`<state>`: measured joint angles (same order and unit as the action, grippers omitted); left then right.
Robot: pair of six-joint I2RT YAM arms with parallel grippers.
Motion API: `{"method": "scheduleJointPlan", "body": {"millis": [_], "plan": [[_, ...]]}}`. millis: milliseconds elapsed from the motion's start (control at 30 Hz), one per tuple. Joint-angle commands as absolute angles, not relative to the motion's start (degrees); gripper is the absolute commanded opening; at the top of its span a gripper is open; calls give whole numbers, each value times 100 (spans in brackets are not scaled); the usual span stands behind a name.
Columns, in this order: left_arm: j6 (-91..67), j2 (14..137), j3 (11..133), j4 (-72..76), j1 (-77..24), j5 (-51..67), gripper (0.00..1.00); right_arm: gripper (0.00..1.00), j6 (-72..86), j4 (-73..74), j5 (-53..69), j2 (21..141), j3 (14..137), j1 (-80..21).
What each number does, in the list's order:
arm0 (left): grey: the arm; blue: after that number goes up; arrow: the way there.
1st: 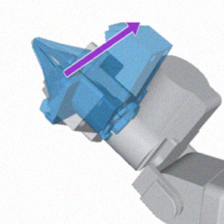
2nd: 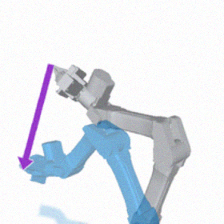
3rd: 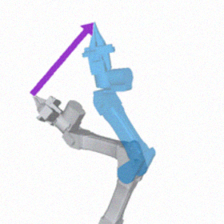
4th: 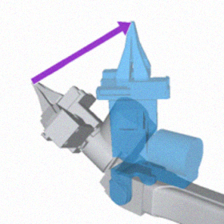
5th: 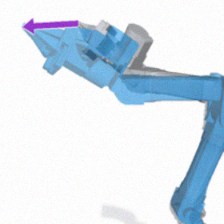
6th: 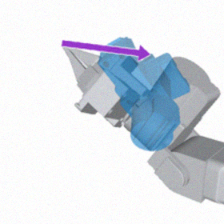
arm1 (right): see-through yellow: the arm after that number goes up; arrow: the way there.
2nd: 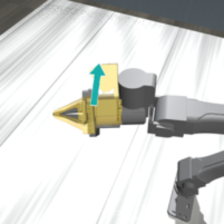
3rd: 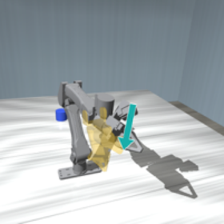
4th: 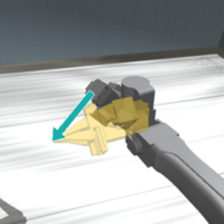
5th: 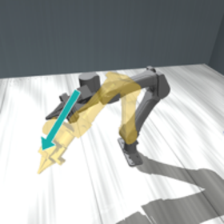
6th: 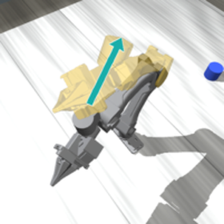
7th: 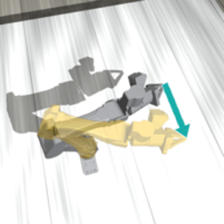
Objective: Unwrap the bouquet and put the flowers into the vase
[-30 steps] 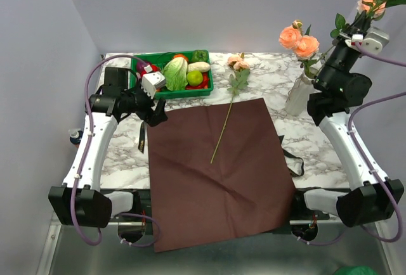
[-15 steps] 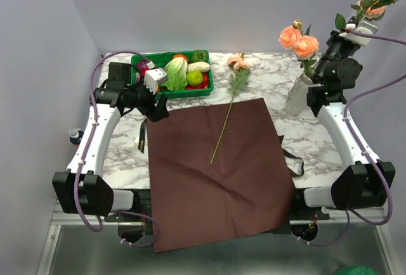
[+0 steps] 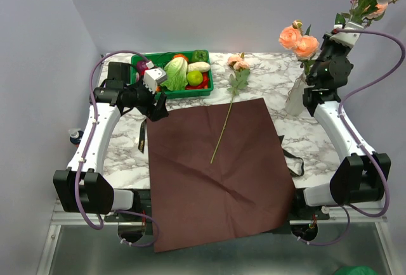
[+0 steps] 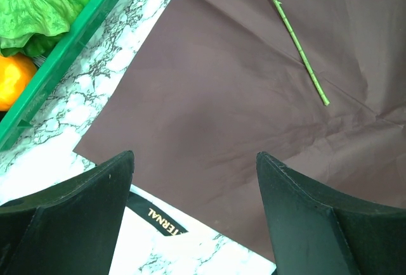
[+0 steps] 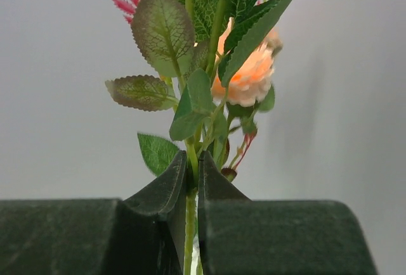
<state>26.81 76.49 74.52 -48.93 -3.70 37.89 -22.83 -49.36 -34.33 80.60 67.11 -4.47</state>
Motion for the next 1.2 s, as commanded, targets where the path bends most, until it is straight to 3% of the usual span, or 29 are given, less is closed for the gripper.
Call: {"method": "scheduleJointPlan", "body": {"millis": [0,67,100,200,367,500,767,1033,1167], "plan": [[2733,7629,7550,-4843,-325,3964,87,17,-1636,-3607,-3805,8007,7047,-413],[2725,7603,7559,-4878,-325,3955,87,30,-1172,-2643,-3981,7998,7241,-422],[2725,7576,7567,-4878,-325,3955,87,48,-1004,-2315,-3990,7963,7407,-422],[2716,7488,7532,-4896,-325,3937,87,67,-476,-1260,-3893,7893,7637,-422],[2690,7313,7541,-4983,-325,3911,87,73,341,365,-3665,7621,8095,-526],[2637,7137,7523,-5018,-325,3937,87,74,615,747,-3542,7085,7823,-948],[2426,6847,7646,-5098,-325,3859,88,74,763,1220,-4095,6662,7489,-3037],[2241,6680,7655,-5071,-325,3797,89,73,2354,2433,-3701,8222,7347,-4095],[2276,6645,7647,-5080,-325,3718,89,73,3721,3756,-3700,9525,8293,-4184]]}}
